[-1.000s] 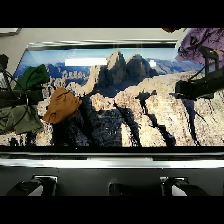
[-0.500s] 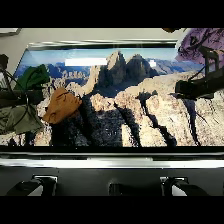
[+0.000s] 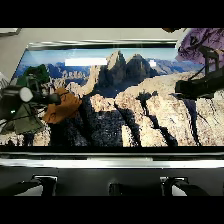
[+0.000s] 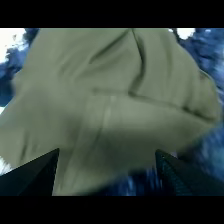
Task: Fold the clothes and pants, and hang the long-sleeved shirts on hangers.
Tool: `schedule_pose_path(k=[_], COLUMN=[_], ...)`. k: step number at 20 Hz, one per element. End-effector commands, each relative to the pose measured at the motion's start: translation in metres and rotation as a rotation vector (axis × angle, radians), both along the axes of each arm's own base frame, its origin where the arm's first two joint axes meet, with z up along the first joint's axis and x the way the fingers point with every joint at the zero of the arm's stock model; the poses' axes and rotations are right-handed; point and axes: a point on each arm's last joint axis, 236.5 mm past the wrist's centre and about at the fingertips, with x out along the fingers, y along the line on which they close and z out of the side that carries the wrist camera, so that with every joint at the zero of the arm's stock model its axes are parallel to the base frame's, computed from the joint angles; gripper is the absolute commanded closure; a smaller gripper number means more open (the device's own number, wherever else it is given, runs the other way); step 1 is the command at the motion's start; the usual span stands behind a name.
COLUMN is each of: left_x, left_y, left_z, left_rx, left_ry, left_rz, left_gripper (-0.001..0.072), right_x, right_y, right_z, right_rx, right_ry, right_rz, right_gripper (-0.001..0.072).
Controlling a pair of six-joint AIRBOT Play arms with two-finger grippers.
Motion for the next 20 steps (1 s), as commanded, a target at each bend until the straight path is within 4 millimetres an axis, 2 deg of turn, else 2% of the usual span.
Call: schedule_pose_path(k=[1, 3, 5, 6, 7, 9, 10, 11, 13, 15, 16, 18, 20], left_x=[0.031, 0.039, 0.039, 0.038, 0.033, 0.029, 0.026, 0.026, 0.021, 0.003, -0.011, -0.050, -0.088], left_y=[-0.001, 0.001, 0.001, -0.001, -0.004, -0.015, -0.029, -0.047, -0.102, -0.173, -0.209, -0.283, -0.336], left_z=[-0.057, -0.075, -0.087, -0.089, -0.087, -0.073, -0.060, -0.045, -0.006, 0.032, 0.045, 0.058, 0.049], left_rx=[-0.003, -0.004, -0.004, -0.012, -0.027, -0.080, -0.123, -0.171, -0.306, -0.467, -0.538, -0.646, -0.652], left_ry=[-0.006, -0.010, 0.008, 0.017, 0.037, 0.065, 0.073, 0.061, 0.015, -0.011, -0.004, 0.037, 0.080], left_rz=[0.002, 0.007, 0.008, 0.012, 0.016, 0.031, 0.011, -0.024, -0.095, -0.166, -0.208, -0.313, -0.379], left_gripper=[-0.0013, -0.0013, -0.0013, 0.0237, 0.0686, 0.0689, 0.0690, 0.0691, 0.0691, 0.0691, 0.0691, 0.0691, 0.0690], right_x=[0.000, 0.000, 0.000, 0.000, 0.000, -0.002, -0.003, -0.005, -0.010, -0.016, -0.019, -0.024, -0.030], right_y=[0.000, 0.000, 0.000, 0.000, 0.000, 0.000, 0.000, 0.000, 0.000, 0.000, 0.000, -0.001, -0.001], right_z=[0.000, 0.000, 0.000, 0.000, 0.000, 0.000, -0.001, -0.001, -0.003, -0.005, -0.006, -0.006, -0.007], right_rx=[0.000, 0.000, 0.001, 0.002, 0.007, 0.010, 0.010, 0.009, 0.009, 0.007, 0.006, 0.000, -0.001], right_ry=[-0.001, -0.001, -0.001, 0.000, 0.002, 0.011, 0.018, 0.024, 0.046, 0.073, 0.086, 0.105, 0.123], right_rz=[-0.001, -0.001, -0.001, -0.003, -0.016, -0.024, -0.022, -0.022, -0.018, -0.014, -0.012, -0.011, -0.007], right_gripper=[0.0683, 0.0683, 0.0682, 0.0681, 0.0681, 0.0680, 0.0680, 0.0677, 0.0660, 0.0660, 0.0660, 0.0659, 0.0657])
